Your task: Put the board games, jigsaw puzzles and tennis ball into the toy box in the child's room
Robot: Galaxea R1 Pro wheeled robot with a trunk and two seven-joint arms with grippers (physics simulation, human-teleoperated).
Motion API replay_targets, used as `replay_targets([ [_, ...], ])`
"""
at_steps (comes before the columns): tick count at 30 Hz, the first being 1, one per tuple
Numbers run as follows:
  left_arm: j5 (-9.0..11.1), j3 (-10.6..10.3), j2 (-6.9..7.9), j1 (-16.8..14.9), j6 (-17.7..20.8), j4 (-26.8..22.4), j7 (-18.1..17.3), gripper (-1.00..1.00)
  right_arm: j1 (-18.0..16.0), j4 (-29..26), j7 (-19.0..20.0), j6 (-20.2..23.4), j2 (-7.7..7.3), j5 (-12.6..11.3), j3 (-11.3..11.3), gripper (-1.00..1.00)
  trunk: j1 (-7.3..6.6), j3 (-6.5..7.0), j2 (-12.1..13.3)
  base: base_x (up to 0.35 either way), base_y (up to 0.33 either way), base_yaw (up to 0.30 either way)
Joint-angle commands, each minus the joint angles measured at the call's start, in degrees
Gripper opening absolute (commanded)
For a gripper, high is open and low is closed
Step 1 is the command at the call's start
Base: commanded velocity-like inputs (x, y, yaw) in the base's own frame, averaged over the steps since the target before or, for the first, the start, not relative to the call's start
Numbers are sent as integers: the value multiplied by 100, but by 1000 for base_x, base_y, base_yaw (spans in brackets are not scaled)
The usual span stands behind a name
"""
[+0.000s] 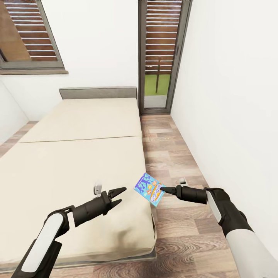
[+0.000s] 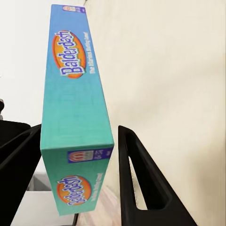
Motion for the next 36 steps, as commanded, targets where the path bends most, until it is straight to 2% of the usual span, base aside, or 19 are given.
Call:
replay_targets([
  [1, 28, -4, 5, -2, 10, -2, 27, 100, -2, 1, 7, 21, -1, -2, -2, -100, -23, 24, 40, 0, 0, 0],
  [17, 22, 54, 70, 94, -1, -1, 28, 100, -2, -2, 10, 22, -28, -2, -10, -100, -375, 460, 682, 0, 0, 0],
  [24, 12, 11, 64, 138, -84, -3, 37, 100, -1, -98, 19, 26, -50, -5, -20, -100, -528, 650, 962, 0, 0, 0],
  [27, -44, -62, 48, 146, -129, -2, 39, 100, 4, -166, 21, 29, -55, -4, -23, -100, -594, 732, 1083, 0, 0, 0],
  [30, -217, -257, 36, 159, -244, -2, 41, 100, 21, -253, 21, 42, -55, -3, -21, -100, -660, 813, 1203, 0, 0, 0],
  [31, -349, -377, 33, 195, -380, -2, 40, 100, 30, -298, 20, 47, -58, -3, -21, -100, -682, 839, 1243, 0, 0, 0],
  [36, -526, -535, 38, 289, -627, -1, 32, 100, 41, -356, 21, 53, -66, -3, -30, -100, -792, 960, 1444, 0, 0, 0],
])
